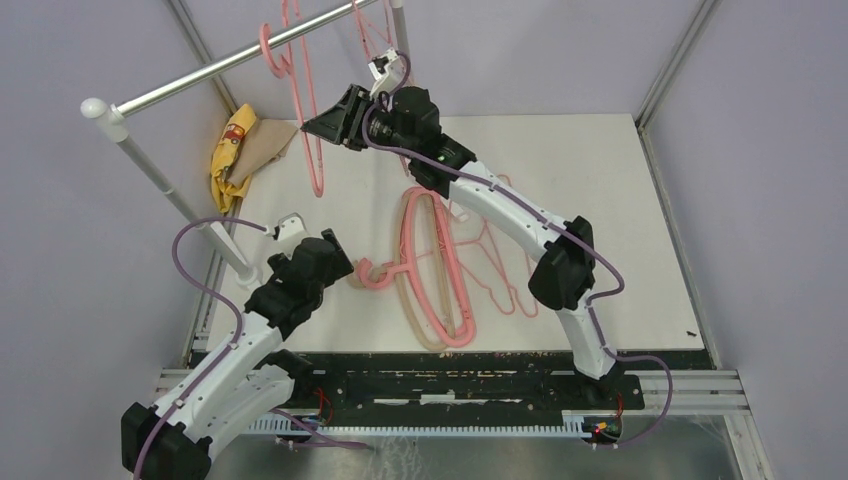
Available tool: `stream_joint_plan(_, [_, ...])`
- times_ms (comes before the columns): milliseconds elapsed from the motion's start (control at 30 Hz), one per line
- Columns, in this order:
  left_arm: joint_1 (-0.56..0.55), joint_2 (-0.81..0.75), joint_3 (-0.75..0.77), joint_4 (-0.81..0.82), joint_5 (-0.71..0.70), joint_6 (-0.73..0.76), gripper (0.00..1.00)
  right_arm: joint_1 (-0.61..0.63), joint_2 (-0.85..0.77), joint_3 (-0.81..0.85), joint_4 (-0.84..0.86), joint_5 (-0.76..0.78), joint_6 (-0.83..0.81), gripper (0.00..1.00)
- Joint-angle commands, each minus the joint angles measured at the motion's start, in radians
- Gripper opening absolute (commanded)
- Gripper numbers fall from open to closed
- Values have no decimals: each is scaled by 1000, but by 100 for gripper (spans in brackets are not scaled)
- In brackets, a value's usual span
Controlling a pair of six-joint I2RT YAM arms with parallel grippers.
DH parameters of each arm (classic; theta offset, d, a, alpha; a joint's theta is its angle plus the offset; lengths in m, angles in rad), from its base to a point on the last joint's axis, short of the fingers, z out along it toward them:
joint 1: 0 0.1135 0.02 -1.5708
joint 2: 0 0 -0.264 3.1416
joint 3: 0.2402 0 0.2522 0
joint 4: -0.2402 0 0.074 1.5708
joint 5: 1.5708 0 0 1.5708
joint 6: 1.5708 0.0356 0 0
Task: Organize the hangers
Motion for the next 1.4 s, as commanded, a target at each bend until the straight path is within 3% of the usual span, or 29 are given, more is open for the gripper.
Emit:
stream_joint_plan(0, [-2,-3,11,42,-15,20,100,-2,-161,-105,-4,22,-91,57])
stream_joint_plan(100, [-2,-1,9,39,-17,17,99,-2,-251,-190,-41,33,-159,68])
stream_joint_plan(267, [-2,3,10,35,-28,14,100,2,-447,-390,-118,109,-297,78])
stream_joint_plan(533, [-1,25,20,34,-30,12,99,66,-714,-641,-436,292,-595,79])
stream_joint_plan(700, [-2,73,28,50,-27,13,100,141,-800,-851,-565,342,-660,75])
stream_joint_plan(867, [-2,120,41,72,-13,14,100,242,-757,-1034,-625,404,-687,68])
stream_joint_plan(1000, [-2,143,48,82,-9,18,100,278,-701,-1161,-550,414,-674,63])
stream_joint_plan(1367, [-1,153,35,81,-7,17,100,286,-516,-1180,-465,421,-677,59])
